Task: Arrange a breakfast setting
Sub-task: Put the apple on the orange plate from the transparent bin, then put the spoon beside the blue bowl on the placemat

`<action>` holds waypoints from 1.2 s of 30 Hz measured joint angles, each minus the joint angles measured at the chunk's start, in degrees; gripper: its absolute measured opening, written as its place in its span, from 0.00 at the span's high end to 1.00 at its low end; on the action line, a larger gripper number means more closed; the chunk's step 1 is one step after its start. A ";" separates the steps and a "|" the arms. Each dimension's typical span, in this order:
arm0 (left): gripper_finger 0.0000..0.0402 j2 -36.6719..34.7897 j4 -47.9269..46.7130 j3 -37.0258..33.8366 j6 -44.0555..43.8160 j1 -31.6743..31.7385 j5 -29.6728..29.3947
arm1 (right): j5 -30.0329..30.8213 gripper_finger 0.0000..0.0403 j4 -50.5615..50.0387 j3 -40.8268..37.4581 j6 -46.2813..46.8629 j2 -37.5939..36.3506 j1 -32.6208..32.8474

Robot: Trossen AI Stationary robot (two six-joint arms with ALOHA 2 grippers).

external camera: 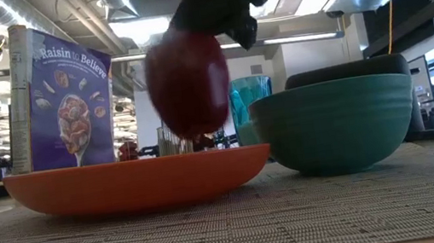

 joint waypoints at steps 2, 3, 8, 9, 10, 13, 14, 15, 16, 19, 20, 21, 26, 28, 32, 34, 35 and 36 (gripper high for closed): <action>0.02 -1.51 -0.19 0.00 0.01 0.00 -0.73 | 0.93 1.00 0.68 0.00 1.17 1.00 0.26; 0.02 -2.35 -0.41 0.00 0.04 0.00 -0.94 | 1.09 1.00 0.58 0.00 1.65 1.39 0.26; 0.02 -5.15 -0.82 0.00 -0.03 0.00 -1.82 | 1.35 1.00 1.69 0.00 2.80 3.23 0.07; 0.02 -5.68 -0.92 0.00 -0.12 -0.03 -1.83 | 1.36 0.99 2.01 0.00 2.81 3.54 0.07; 0.02 -6.19 -1.26 0.00 -0.40 -0.15 -1.82 | 1.32 0.99 1.90 0.00 2.93 3.66 0.07; 0.02 -7.52 -2.34 0.00 -1.83 -1.11 -2.74 | 0.76 0.96 0.64 0.00 4.23 4.39 0.07; 0.02 -7.87 -2.84 0.00 -1.99 -1.70 -3.65 | 0.57 0.94 -0.63 0.00 4.87 4.44 0.07; 0.02 -8.11 -3.18 0.00 -2.02 -2.47 -4.88 | 0.20 0.93 -1.15 0.05 5.78 4.43 0.07; 0.03 -8.41 -3.36 0.00 -2.16 -3.21 -6.13 | -0.20 0.92 -2.02 0.09 6.66 4.32 0.07; 0.03 -9.19 -5.31 0.00 -3.09 -5.24 -9.95 | -0.30 0.86 -2.27 0.11 8.76 4.25 0.09; 0.03 -9.25 -5.85 0.03 -3.27 -5.65 -10.70 | -0.62 0.83 -2.35 0.11 9.17 4.04 0.07; 0.04 -9.22 -6.86 0.04 -3.53 -5.89 -11.12 | -1.39 0.80 -2.50 0.12 10.04 3.95 0.09; 0.04 -8.57 -13.47 0.04 -9.32 -6.71 -10.60 | -3.06 0.60 -6.37 2.00 13.12 3.85 -0.34; 0.04 -8.45 -16.23 0.01 -12.03 -7.26 -10.67 | -3.37 0.51 -9.94 3.97 13.40 3.85 -0.31; 0.04 -8.58 -19.38 0.00 -15.46 -8.33 -13.59 | -3.60 0.39 -18.17 9.97 12.06 3.85 -0.31; 0.04 -8.92 -20.18 0.00 -15.48 -8.82 -15.28 | -3.14 0.36 -22.83 13.63 10.16 3.85 -0.50; 0.04 -9.14 -20.24 0.00 -15.42 -8.94 -15.89 | -2.80 0.35 -25.21 15.47 9.44 3.85 -0.71; 0.04 -9.27 -20.20 0.00 -15.27 -8.94 -16.46 | -2.47 0.35 -27.45 17.26 8.65 3.85 -0.95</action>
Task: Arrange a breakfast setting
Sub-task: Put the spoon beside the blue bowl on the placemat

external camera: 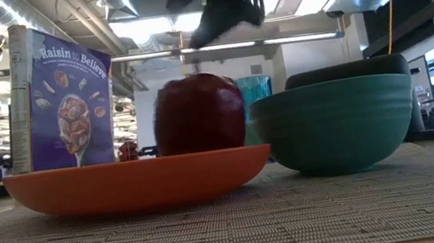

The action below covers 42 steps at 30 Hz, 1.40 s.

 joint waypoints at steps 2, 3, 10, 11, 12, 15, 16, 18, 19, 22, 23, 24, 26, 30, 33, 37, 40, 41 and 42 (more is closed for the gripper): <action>0.04 0.04 -0.02 0.00 0.15 0.04 -0.74 | 1.34 0.35 -4.67 3.73 -1.40 0.00 -1.04; 0.04 0.17 -0.03 0.00 0.21 0.04 -1.01 | 2.42 0.35 -7.31 5.68 -1.82 0.00 -1.84; 0.04 0.64 0.91 -0.25 0.80 2.24 -2.72 | 9.35 0.38 -18.74 18.13 -4.99 -0.04 -10.18; 0.04 0.56 1.81 -0.78 1.50 2.81 -2.39 | 9.27 0.38 -19.47 19.46 -5.53 -0.04 -11.54; 0.04 0.50 3.10 -1.71 2.56 3.49 -1.77 | 9.03 0.38 -20.10 20.69 -6.01 -0.04 -12.77; 0.05 0.46 6.26 -5.07 7.10 6.27 0.85 | 7.81 0.38 -21.50 24.03 -8.32 -0.04 -16.21; 0.07 0.41 8.11 -6.49 8.76 7.67 1.85 | 7.47 0.38 -21.70 25.05 -9.27 -0.04 -17.36; 0.11 0.30 12.64 -9.59 11.29 10.67 3.65 | 5.66 0.38 -21.91 26.90 -10.94 -0.04 -19.64; 0.13 0.33 14.56 -11.15 12.04 12.06 5.36 | 4.51 0.38 -21.86 27.81 -11.67 -0.04 -20.85; 0.22 0.40 19.88 -15.52 12.85 15.84 11.46 | 0.85 0.38 -21.83 30.14 -12.51 -0.04 -24.10; 0.25 0.35 22.56 -17.11 14.03 17.15 14.05 | -0.23 0.38 -21.82 30.80 -13.26 -0.04 -25.13; 0.29 0.32 25.75 -18.79 15.68 18.41 16.85 | -1.32 0.38 -21.87 31.47 -14.01 -0.04 -26.09; 0.35 0.40 32.84 -22.11 19.47 21.06 22.01 | -3.32 0.38 -21.82 32.74 -16.00 -0.04 -27.87; 0.44 1.42 48.38 -27.19 26.77 27.68 29.35 | -7.89 0.38 -20.95 33.45 -18.62 -0.11 -31.58; 0.47 4.67 56.47 -28.59 28.66 34.31 33.91 | -12.43 0.38 -20.87 33.44 -21.08 -0.12 -34.77; 0.47 11.98 63.89 -28.68 28.92 43.54 44.21 | -16.67 0.38 -20.16 33.44 -24.10 -0.42 -39.63; 0.47 17.59 69.96 -28.72 30.08 47.57 47.46 | -20.36 0.38 -20.46 33.42 -25.48 -0.83 -43.44; 0.47 18.95 71.46 -28.72 30.27 48.51 47.52 | -21.18 0.38 -20.45 33.42 -25.76 -1.07 -44.50; 0.47 20.13 72.62 -28.72 30.26 49.37 47.43 | -22.19 0.38 -20.64 33.42 -26.08 -1.52 -45.71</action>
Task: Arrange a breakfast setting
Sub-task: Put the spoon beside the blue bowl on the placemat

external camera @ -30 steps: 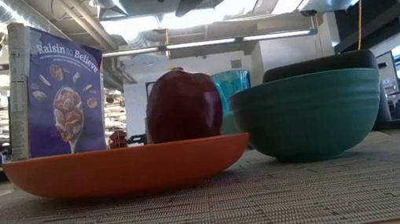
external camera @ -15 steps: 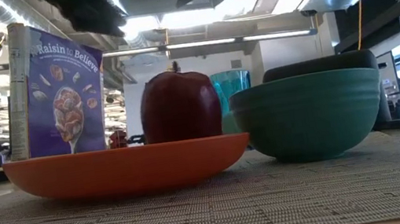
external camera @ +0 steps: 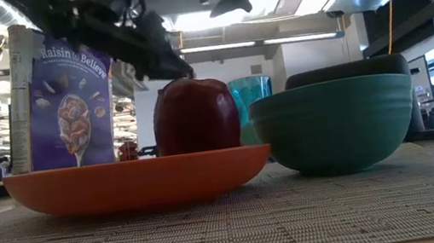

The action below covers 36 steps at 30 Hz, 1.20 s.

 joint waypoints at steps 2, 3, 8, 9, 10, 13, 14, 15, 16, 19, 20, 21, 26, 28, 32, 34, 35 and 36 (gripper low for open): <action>0.47 2.06 2.66 0.00 0.01 1.42 -0.78 | -1.44 0.38 -0.52 0.00 -1.26 -0.54 -2.15; 0.47 2.74 3.08 0.00 0.02 2.02 -1.13 | -1.89 0.38 -0.32 0.00 -1.91 -0.76 -2.97; 0.47 5.72 4.73 0.02 0.10 4.53 -1.14 | -3.59 0.38 1.33 0.00 -4.21 -1.12 -7.06; 0.47 6.44 5.01 0.02 0.15 4.91 -1.05 | -4.31 0.38 1.83 0.00 -4.25 -1.12 -7.82; 0.47 7.09 5.25 0.02 0.15 5.21 -1.01 | -5.10 0.38 2.37 0.00 -4.28 -1.12 -8.47; 0.47 8.99 6.13 0.02 1.34 5.93 -1.02 | -6.49 0.38 3.91 -0.15 -4.49 -1.12 -9.95; 0.47 9.53 6.15 0.02 2.26 6.04 -1.11 | -6.57 0.38 4.15 -0.15 -4.69 -1.12 -10.14; 0.47 9.97 6.24 0.02 3.07 6.17 -1.16 | -6.53 0.38 4.12 -0.19 -5.09 -1.12 -10.38; 0.47 10.40 6.58 0.02 3.81 6.23 -1.53 | -6.60 0.38 4.12 -0.20 -5.45 -1.12 -10.70; 0.48 11.02 7.46 0.02 5.58 6.39 -2.67 | -6.76 0.38 3.84 -0.20 -5.70 -1.12 -10.91; 0.48 11.14 8.05 0.02 6.40 6.50 -2.51 | -6.76 0.38 3.80 -0.20 -6.07 -1.12 -11.14; 0.49 11.29 8.59 0.02 7.20 6.52 -2.45 | -6.76 0.38 3.76 -0.20 -6.56 -1.12 -11.11; 0.59 11.72 9.92 0.02 7.69 7.34 -2.27 | -6.67 0.38 3.96 -0.20 -7.31 -1.12 -11.07; 0.65 11.72 10.00 0.04 7.69 7.94 -2.11 | -6.63 0.38 3.98 -0.21 -8.11 -1.12 -11.07; 0.74 11.72 10.16 0.04 7.69 9.38 1.99 | -6.60 0.38 4.44 -0.22 -8.58 -1.12 -11.07; 0.78 11.72 10.23 0.04 7.69 9.91 4.18 | -6.60 0.38 5.01 -0.22 -8.58 -1.12 -11.07; 0.80 11.72 10.30 0.04 7.69 10.10 4.92 | -6.58 0.38 5.20 -0.22 -8.60 -1.12 -11.07; 0.82 11.72 10.35 0.04 7.69 10.24 5.28 | -6.58 0.38 5.21 -0.22 -8.60 -1.12 -11.07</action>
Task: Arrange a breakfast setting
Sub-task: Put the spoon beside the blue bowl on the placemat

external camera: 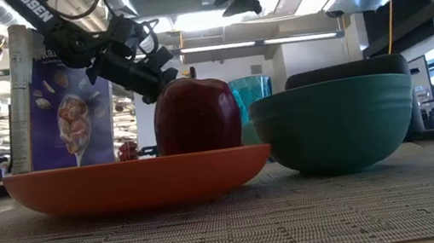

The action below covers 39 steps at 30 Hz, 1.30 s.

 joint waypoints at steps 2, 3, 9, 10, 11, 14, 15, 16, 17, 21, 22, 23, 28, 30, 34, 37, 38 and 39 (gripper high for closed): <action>0.86 0.00 0.00 0.00 0.02 0.01 0.03 | 0.00 0.38 -0.01 0.00 -0.02 0.00 0.00; 0.87 0.00 0.00 0.00 0.17 0.01 0.05 | 0.00 0.38 -0.02 0.00 -0.03 0.00 0.00; 0.96 0.00 0.07 0.04 1.36 -0.01 0.05 | 0.00 0.38 -0.35 0.00 -0.43 0.00 0.02; 0.98 0.00 0.07 0.04 1.38 -0.01 0.05 | 0.00 0.38 -0.35 0.00 -0.63 0.00 0.02; 0.99 0.00 0.07 0.04 1.37 -0.01 0.05 | 0.00 0.38 -0.35 0.00 -0.90 0.00 0.02; 0.99 0.00 0.07 0.04 1.31 -0.03 0.01 | -0.10 0.38 -0.48 0.00 -1.27 0.00 0.02; 0.99 0.00 0.04 0.04 1.24 -0.03 -0.03 | -0.24 0.38 -0.50 0.00 -1.29 0.00 0.02; 0.99 0.00 0.00 0.04 0.99 -0.03 -0.06 | -0.48 0.38 -0.50 0.00 -1.32 0.00 0.02; 0.99 0.00 -0.03 0.04 0.85 -0.03 -0.07 | -0.55 0.38 -0.50 0.00 -1.47 0.00 0.02; 0.97 0.00 -0.04 0.04 0.81 -0.05 -0.47 | -0.55 0.38 -0.71 0.00 -1.92 0.00 0.02; 0.95 0.00 -0.02 0.04 0.54 -0.05 -0.50 | -0.57 0.38 -0.97 0.00 -2.28 0.00 0.02; 0.93 0.00 -0.02 0.04 -0.03 -0.05 -0.52 | -0.57 0.38 -1.23 0.00 -2.65 0.00 0.01; 0.78 0.00 -0.04 0.04 -2.19 -0.05 -2.34 | -0.57 0.38 -3.34 0.00 -3.95 0.02 0.02; 0.71 0.00 -0.04 0.04 -2.19 -0.05 -2.64 | -0.57 0.38 -3.69 0.00 -4.28 0.02 0.02; 0.59 2.28 2.80 0.17 -2.22 -0.05 -1.69 | -0.57 0.38 -3.34 0.00 -4.96 0.04 0.02; 0.56 5.08 3.18 0.96 -2.18 -0.37 -0.36 | -0.57 0.38 -3.48 0.00 -5.60 0.04 -0.02; 0.56 5.70 3.41 1.57 -2.13 -0.69 -0.90 | -0.65 0.38 -3.56 0.00 -5.62 0.04 -0.17; 0.56 6.01 3.67 2.05 -1.95 -0.94 -1.93 | -1.00 0.38 -3.78 0.00 -5.64 0.04 -0.34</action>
